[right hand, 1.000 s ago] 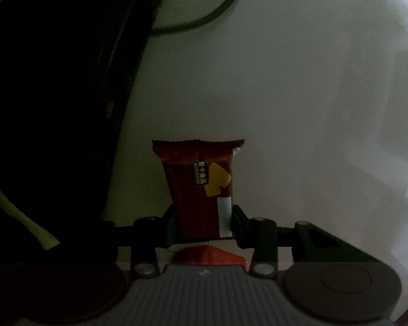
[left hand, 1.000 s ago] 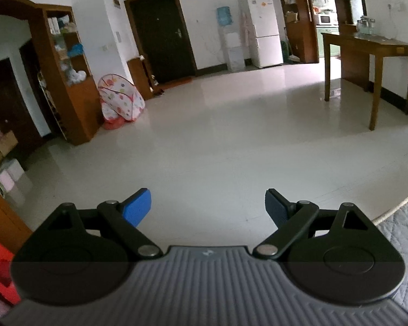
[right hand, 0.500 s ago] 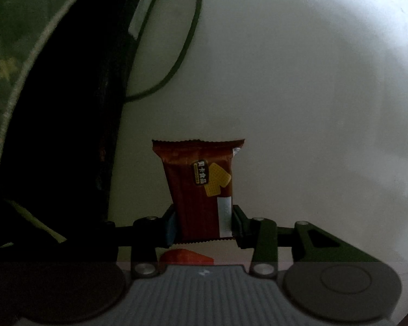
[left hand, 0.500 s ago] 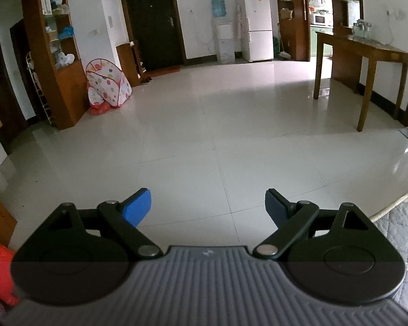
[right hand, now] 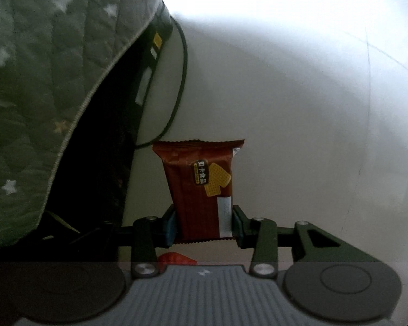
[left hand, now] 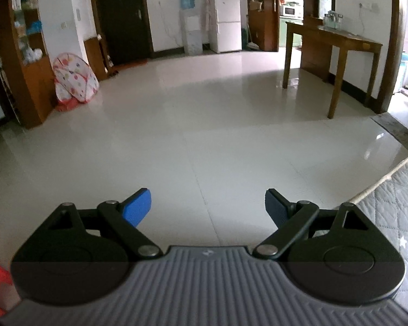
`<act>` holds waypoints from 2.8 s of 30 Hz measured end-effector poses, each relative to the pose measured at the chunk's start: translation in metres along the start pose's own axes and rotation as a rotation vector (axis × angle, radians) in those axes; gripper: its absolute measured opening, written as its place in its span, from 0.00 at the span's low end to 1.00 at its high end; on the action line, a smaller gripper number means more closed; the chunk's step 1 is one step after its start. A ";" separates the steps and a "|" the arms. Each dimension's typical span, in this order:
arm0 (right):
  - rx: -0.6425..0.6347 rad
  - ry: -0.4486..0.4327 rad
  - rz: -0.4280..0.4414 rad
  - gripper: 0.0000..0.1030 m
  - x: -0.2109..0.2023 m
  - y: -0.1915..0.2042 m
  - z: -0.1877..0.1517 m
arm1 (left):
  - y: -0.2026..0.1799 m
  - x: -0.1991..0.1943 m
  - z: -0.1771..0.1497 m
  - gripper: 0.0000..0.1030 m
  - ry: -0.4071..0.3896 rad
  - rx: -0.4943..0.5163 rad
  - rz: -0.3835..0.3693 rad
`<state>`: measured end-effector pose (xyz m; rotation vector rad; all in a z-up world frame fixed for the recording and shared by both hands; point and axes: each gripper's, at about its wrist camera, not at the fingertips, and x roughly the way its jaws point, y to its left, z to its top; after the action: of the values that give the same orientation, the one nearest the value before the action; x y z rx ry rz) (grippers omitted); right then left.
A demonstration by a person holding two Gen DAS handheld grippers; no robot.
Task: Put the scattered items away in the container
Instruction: 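Lift the held packet up onto the mattress beside the white box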
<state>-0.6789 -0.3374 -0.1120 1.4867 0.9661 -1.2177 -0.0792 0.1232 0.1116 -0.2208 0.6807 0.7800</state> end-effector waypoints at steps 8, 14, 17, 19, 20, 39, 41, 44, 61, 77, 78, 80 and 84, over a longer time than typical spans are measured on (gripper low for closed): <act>-0.066 -0.058 0.054 0.39 0.176 0.002 0.094 | 0.028 0.016 -0.007 0.87 0.050 -0.049 -0.052; -0.150 -0.085 0.111 0.39 0.170 0.029 0.106 | 0.046 0.017 -0.007 0.87 0.061 -0.071 -0.086; -0.198 -0.098 0.138 0.39 0.159 0.035 0.107 | 0.052 0.015 -0.007 0.87 0.059 -0.067 -0.109; -0.225 -0.107 0.151 0.39 0.152 0.035 0.107 | 0.055 0.013 -0.008 0.87 0.059 -0.063 -0.131; -0.239 -0.113 0.157 0.39 0.144 0.036 0.106 | 0.056 0.012 -0.009 0.87 0.058 -0.060 -0.140; -0.535 -0.269 0.290 0.39 0.014 0.061 0.121 | 0.053 -0.010 -0.044 0.87 0.082 0.072 -0.287; -0.566 -0.286 0.308 0.39 -0.006 0.066 0.117 | 0.050 -0.011 -0.046 0.87 0.087 0.087 -0.301; -0.616 -0.315 0.342 0.39 -0.030 0.074 0.112 | 0.048 -0.013 -0.051 0.87 0.088 0.110 -0.322; -0.935 -0.413 0.658 0.39 -0.109 0.184 0.074 | 0.020 -0.020 -0.085 0.87 0.019 0.301 -0.383; -1.485 -0.211 0.765 0.39 -0.090 0.344 0.000 | 0.003 -0.039 -0.105 0.87 -0.006 0.429 -0.447; -1.524 -0.199 0.761 0.39 -0.086 0.348 -0.008 | -0.001 -0.040 -0.106 0.87 -0.004 0.439 -0.458; -1.592 -0.198 0.740 0.39 -0.084 0.356 -0.023 | -0.008 -0.043 -0.109 0.87 0.003 0.467 -0.483; -1.717 -0.202 0.704 0.39 -0.080 0.366 -0.051 | -0.023 -0.050 -0.120 0.87 0.019 0.538 -0.530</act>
<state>-0.3336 -0.3749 0.0370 0.1789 0.7768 0.1789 -0.1463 0.0277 0.0499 0.0849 0.7808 0.0744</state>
